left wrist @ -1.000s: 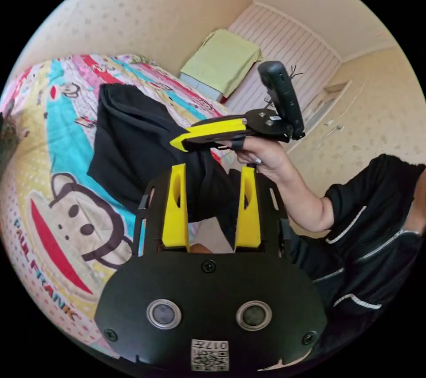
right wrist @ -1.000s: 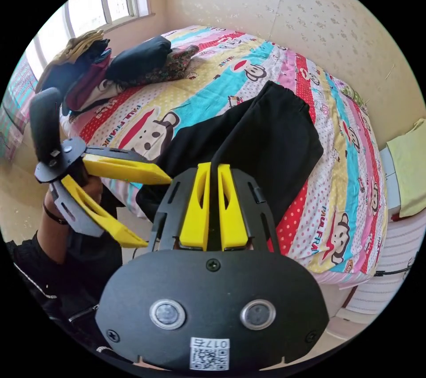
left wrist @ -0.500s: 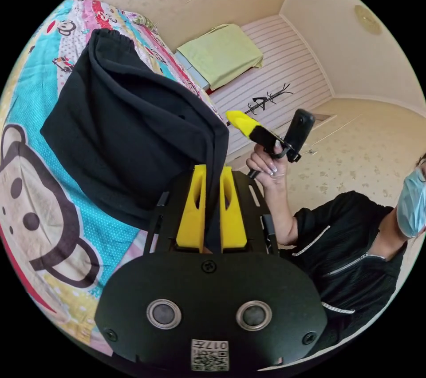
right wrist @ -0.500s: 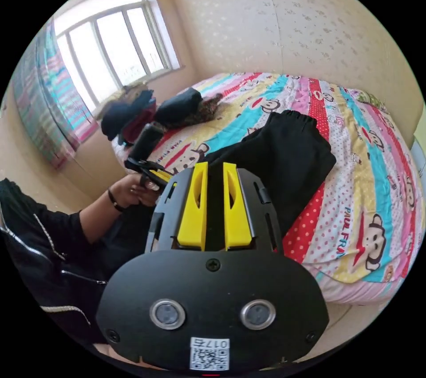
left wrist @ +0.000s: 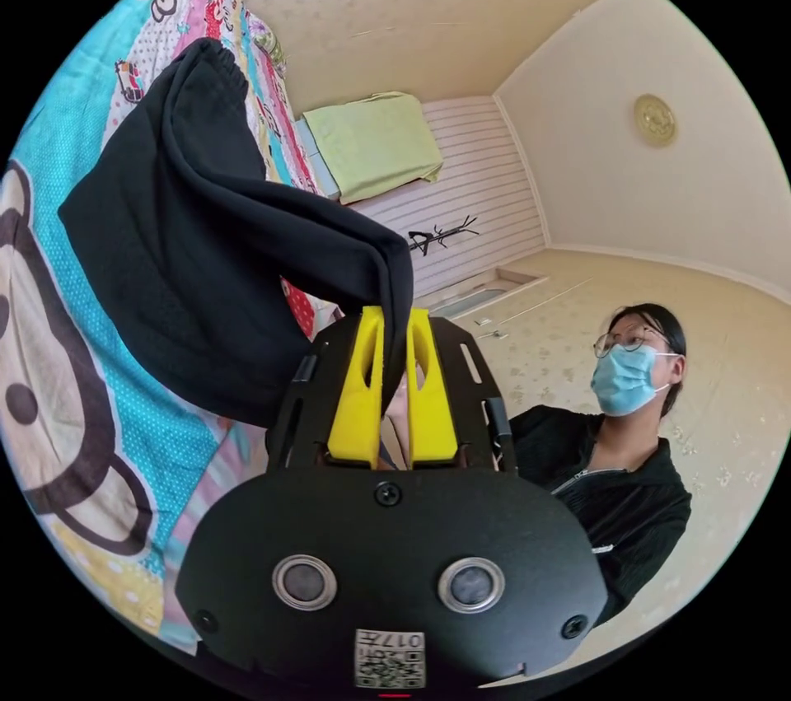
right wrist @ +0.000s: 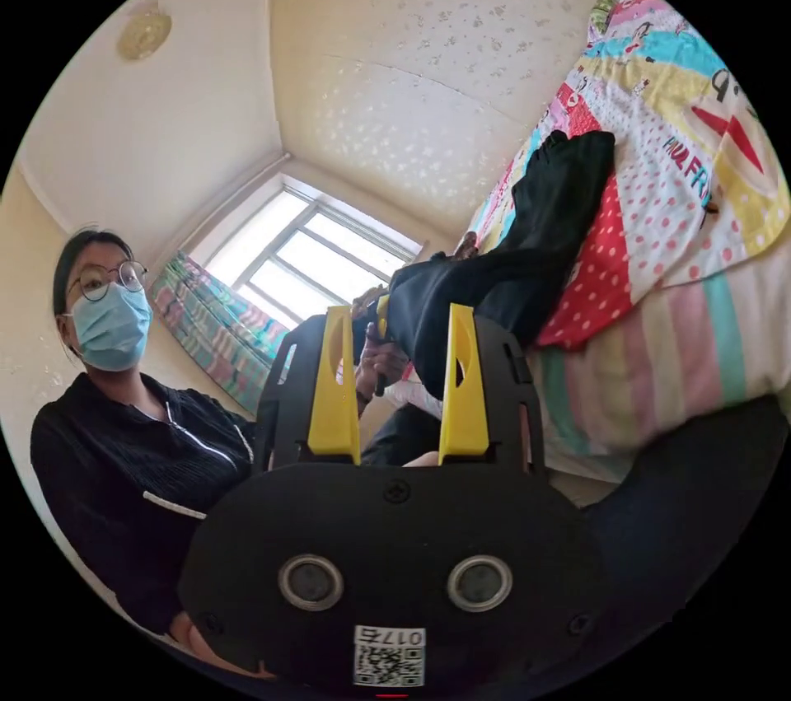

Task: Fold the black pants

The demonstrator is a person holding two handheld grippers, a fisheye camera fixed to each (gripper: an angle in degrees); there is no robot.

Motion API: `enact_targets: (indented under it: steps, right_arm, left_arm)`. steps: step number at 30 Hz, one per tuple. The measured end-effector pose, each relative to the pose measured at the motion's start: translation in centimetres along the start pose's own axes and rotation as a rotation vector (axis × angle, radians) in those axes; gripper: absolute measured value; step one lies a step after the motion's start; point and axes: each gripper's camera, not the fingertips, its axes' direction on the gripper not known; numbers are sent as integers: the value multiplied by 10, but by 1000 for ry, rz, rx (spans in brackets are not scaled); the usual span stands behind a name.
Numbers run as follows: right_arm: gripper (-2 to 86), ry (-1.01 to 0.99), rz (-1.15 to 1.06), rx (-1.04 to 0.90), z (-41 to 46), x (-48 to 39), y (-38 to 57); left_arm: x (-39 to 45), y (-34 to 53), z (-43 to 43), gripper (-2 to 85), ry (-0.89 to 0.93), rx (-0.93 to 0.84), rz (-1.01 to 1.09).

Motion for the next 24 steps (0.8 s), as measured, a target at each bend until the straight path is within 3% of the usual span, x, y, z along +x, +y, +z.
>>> enact_targets:
  steps: [7, 14, 18, 24]
  right_arm:
    - [156, 37, -2, -46, 0, 15, -7]
    - [42, -109, -45, -117, -4, 17, -34]
    - [35, 104, -101, -298, 8, -4, -31]
    - [55, 319, 36, -550, 23, 50, -3]
  left_arm:
    - [-6, 6, -16, 50, 25, 33, -38]
    - [4, 9, -37, 51, 49, 71, -13]
    - [19, 26, -41, 51, -55, 15, 16]
    - [-37, 90, -41, 49, -198, -40, -157]
